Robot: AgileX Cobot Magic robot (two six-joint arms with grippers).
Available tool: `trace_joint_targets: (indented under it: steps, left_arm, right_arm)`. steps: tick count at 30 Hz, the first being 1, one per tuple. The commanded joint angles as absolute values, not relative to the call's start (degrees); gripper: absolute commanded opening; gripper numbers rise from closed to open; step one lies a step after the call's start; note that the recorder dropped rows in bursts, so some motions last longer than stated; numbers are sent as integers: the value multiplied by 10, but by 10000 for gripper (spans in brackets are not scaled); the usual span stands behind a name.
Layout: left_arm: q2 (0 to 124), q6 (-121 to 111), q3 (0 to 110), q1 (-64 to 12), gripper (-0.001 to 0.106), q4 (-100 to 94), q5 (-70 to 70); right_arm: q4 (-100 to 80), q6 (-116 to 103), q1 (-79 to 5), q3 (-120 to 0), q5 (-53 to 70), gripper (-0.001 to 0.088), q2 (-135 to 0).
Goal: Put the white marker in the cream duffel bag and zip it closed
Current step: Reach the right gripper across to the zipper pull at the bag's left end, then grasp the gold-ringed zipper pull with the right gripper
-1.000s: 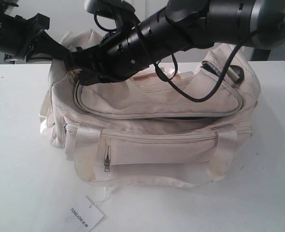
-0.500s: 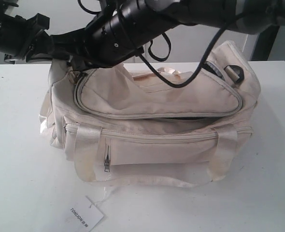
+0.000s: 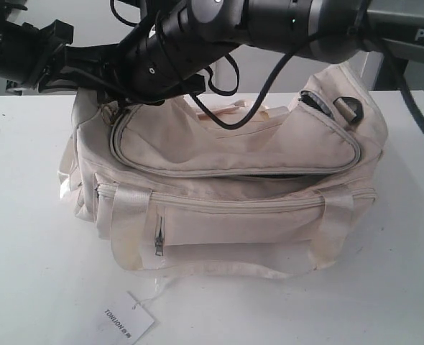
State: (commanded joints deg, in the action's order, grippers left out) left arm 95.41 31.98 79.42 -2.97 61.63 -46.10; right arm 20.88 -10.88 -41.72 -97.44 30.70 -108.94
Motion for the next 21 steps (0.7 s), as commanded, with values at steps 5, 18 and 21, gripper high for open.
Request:
trace_joint_targets:
  steps: [5, 18, 21]
  left_arm:
    - [954, 320, 794, -30, 0, 616, -461]
    - [954, 320, 794, -30, 0, 616, -461]
    - [954, 320, 794, -30, 0, 616, -461]
  right_arm:
    - [210, -122, -423, -979, 299, 271, -1103]
    - [209, -142, -423, -980, 312, 211, -1115]
    - [207, -142, -423, -980, 320, 59, -1115]
